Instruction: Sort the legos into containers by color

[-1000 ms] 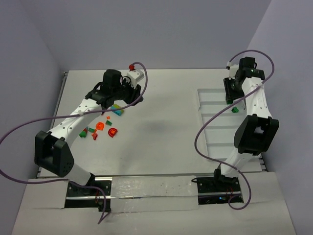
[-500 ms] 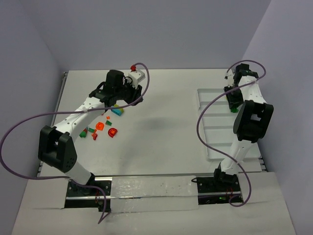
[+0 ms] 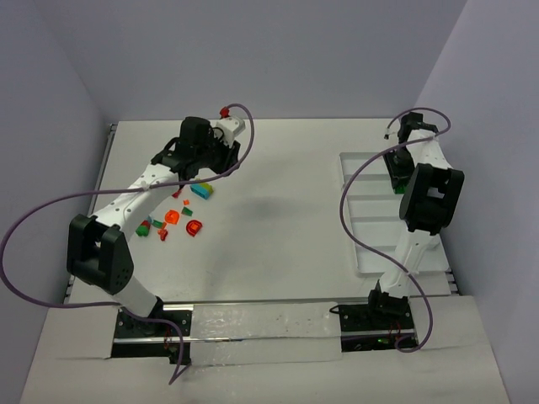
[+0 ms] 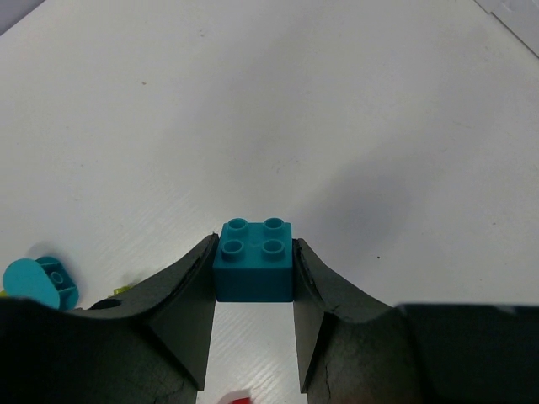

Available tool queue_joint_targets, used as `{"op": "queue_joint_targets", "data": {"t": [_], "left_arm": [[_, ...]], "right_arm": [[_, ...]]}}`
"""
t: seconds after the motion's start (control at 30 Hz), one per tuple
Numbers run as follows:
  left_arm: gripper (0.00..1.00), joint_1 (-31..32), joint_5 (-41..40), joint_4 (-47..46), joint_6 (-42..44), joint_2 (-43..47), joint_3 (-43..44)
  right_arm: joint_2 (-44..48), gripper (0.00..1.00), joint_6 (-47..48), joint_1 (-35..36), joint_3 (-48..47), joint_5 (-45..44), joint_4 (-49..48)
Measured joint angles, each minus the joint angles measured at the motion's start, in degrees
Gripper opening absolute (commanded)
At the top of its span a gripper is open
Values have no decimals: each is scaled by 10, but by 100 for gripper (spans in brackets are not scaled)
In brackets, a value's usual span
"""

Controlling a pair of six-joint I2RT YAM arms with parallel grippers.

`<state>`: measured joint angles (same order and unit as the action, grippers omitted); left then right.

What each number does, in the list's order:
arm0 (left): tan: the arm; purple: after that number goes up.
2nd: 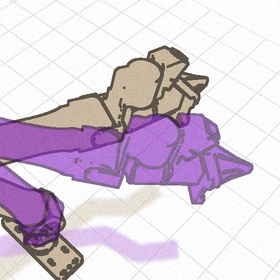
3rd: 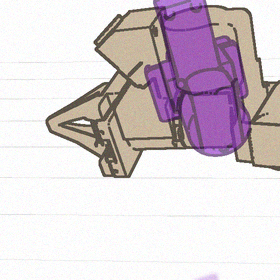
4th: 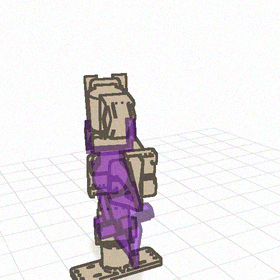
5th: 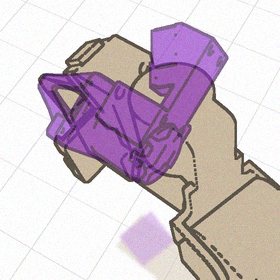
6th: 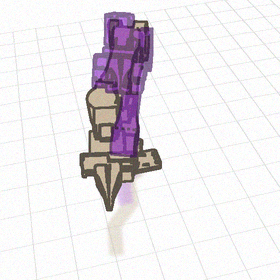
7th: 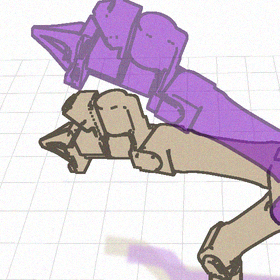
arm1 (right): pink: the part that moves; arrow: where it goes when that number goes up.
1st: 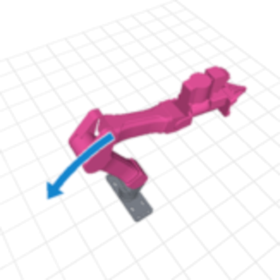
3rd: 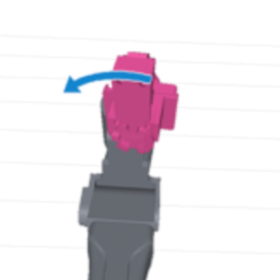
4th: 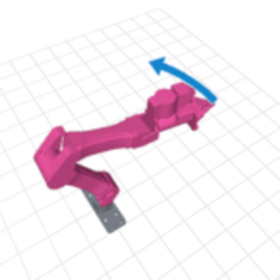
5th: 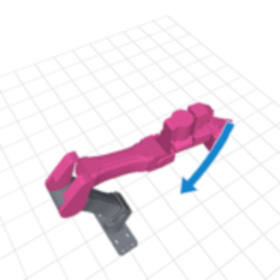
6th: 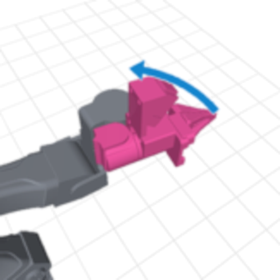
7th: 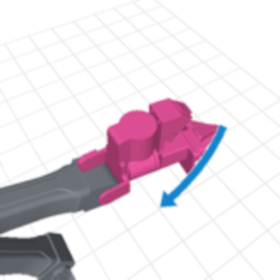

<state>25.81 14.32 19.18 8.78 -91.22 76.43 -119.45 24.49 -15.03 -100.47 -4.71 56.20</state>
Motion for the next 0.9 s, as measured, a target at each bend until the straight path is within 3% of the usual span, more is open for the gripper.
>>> {"op": "queue_joint_targets", "data": {"t": [0.27, 0.47, 0.53, 0.67, 0.9], "left_arm": [[2, -14, -1, 3, -10, -16, 17], [2, -22, 22, 8, -27, -32, 29], [2, -27, 34, 9, -35, -36, 34], [2, -40, 61, 11, -55, -41, 45], [3, -87, 165, -4, -159, -67, 70]], "right_arm": [[-35, 16, 1, 0, -23, -17, -6], [-45, 40, 3, 0, -25, -35, -11], [-46, 56, 3, 0, -29, -37, -12], [-47, 73, 2, 0, -39, -37, -10], [-42, 88, -8, 2, -74, -19, 12]]}}
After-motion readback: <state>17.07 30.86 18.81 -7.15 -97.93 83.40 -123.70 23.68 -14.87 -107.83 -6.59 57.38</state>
